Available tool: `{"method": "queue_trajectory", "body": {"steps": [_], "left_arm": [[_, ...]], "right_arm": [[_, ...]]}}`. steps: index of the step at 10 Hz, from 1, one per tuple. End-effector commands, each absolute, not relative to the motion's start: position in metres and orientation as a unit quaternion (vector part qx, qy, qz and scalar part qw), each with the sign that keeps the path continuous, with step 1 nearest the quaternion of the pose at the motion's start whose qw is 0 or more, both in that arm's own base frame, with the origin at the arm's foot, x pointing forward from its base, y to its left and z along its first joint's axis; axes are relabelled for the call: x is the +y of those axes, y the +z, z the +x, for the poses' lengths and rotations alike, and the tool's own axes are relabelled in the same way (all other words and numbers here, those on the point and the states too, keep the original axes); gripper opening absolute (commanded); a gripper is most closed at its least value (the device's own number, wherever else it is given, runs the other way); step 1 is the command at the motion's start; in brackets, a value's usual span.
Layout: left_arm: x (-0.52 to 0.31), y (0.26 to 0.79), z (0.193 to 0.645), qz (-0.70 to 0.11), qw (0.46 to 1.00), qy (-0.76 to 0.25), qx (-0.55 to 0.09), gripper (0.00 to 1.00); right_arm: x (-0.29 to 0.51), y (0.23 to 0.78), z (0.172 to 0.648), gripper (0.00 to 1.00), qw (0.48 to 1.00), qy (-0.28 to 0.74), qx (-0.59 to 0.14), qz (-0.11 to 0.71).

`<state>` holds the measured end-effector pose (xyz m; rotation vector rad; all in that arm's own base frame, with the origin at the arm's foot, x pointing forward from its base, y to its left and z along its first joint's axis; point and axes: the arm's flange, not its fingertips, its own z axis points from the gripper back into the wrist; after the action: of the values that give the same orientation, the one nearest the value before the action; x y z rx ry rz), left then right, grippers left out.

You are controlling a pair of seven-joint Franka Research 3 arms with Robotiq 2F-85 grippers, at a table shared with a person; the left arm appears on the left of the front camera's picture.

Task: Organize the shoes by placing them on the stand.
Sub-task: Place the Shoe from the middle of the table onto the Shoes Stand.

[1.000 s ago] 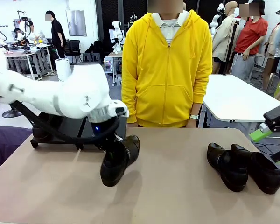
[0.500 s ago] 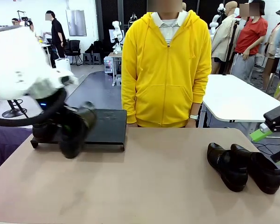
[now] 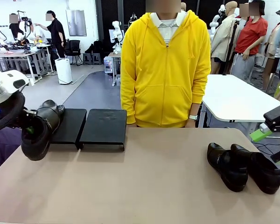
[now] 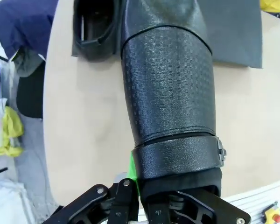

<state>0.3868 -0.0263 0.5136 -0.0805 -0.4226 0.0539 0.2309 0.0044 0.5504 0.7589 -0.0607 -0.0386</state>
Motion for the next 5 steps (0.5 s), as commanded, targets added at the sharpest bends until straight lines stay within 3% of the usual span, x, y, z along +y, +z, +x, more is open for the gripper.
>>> {"method": "queue_trajectory", "body": {"steps": [1,5], "left_arm": [[-0.0398,0.5231,0.3911,-0.040,0.975,0.014,-0.217,0.00],[-0.0428,0.5170,0.3875,-0.039,0.976,0.008,-0.212,0.00]], "right_arm": [[0.0049,0.5482,0.2302,1.00,0.923,-0.007,-0.035,0.383],[0.0049,0.5482,0.2302,1.00,0.923,-0.007,-0.035,0.383]]}}
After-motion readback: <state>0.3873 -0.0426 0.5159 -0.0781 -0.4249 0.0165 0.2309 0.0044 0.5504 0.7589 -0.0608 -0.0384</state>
